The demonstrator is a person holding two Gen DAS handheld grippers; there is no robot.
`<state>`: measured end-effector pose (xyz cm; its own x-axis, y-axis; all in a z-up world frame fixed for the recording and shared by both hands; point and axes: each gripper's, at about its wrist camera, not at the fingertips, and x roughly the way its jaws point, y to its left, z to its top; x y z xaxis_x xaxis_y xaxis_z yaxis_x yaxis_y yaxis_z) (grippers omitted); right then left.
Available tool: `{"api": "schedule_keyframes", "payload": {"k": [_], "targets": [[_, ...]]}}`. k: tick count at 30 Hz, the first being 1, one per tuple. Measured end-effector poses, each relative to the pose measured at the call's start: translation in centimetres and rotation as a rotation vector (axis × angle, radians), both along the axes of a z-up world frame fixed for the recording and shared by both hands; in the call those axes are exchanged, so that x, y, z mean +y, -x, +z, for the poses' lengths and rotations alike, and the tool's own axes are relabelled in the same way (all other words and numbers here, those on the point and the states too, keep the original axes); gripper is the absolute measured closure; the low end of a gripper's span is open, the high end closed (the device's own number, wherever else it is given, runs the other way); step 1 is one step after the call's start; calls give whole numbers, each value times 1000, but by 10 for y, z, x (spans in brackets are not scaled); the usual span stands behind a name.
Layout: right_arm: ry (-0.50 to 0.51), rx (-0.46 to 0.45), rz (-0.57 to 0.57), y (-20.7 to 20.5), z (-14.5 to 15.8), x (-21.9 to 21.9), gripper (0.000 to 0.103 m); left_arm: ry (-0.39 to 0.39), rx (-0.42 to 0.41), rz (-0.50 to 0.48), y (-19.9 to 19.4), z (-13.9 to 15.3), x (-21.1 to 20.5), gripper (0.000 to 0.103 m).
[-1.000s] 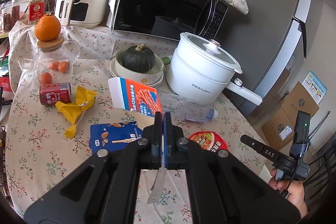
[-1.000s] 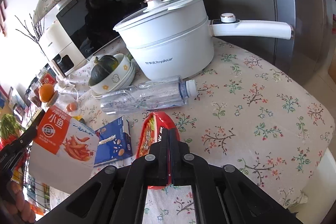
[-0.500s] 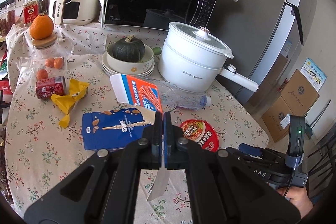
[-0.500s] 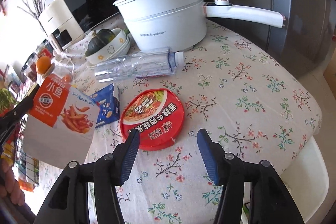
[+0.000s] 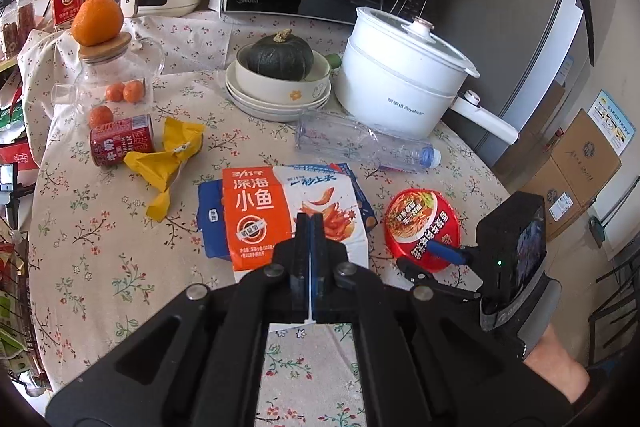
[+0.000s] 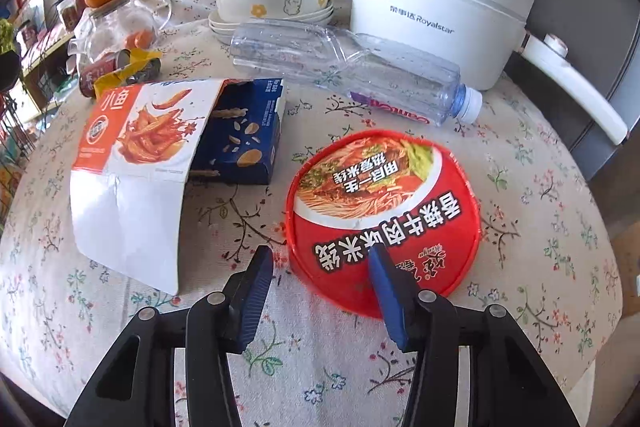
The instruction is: Collect trash
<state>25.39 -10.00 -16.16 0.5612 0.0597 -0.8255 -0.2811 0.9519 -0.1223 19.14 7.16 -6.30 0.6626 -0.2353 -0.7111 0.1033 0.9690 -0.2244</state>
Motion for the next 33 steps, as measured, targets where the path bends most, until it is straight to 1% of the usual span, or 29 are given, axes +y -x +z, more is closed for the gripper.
{"api": "schedule_keyframes", "payload": {"k": [1, 2, 3, 4, 5, 6, 7, 9, 11, 13, 15, 17, 18, 20, 21, 24, 27, 33], "targets": [[18, -7, 9, 0, 0, 3, 63, -13, 34, -1, -3, -6, 2, 103], [28, -11, 22, 1, 0, 6, 67, -24, 66, 11, -6, -13, 5, 97], [41, -14, 36, 3, 0, 10, 74, -15, 94, 14, -9, -19, 9, 78], [53, -17, 49, 4, -1, 13, 80, -1, 119, 20, -11, -26, 14, 64], [67, -21, 53, 6, -1, 15, 80, 15, 133, 34, -12, -32, 19, 43], [66, -24, 57, 8, -1, 18, 85, 35, 138, 45, -13, -36, 24, 40], [51, -20, 58, 8, 1, 18, 90, 51, 151, 51, -14, -41, 27, 40], [12, -6, 49, 8, 5, 14, 97, 85, 180, 57, -19, -51, 33, 40], [-7, 2, 36, 8, 7, 11, 99, 113, 211, 68, -25, -61, 36, 40], [-25, 12, 22, 6, 9, 5, 99, 154, 246, 77, -29, -73, 39, 45], [-34, 16, 11, 6, 11, 1, 99, 194, 281, 80, -32, -83, 40, 68], [-49, 12, -2, 7, 15, -5, 99, 222, 295, 78, -33, -89, 39, 81], [-66, 13, -10, 8, 17, -10, 99, 233, 282, 75, -31, -89, 38, 88], [-100, 8, -28, 9, 25, -19, 99, 254, 252, 66, -29, -84, 35, 93], [-114, 3, -38, 9, 29, -23, 99, 260, 240, 59, -28, -80, 32, 95], [-135, -22, -66, 12, 42, -36, 99, 241, 191, 35, -25, -64, 23, 97], [-170, -33, -92, 17, 53, -50, 99, 236, 151, 7, -18, -49, 9, 98], [-209, -58, -148, 34, 74, -83, 99, 231, 108, -48, -11, -25, -14, 100]]}}
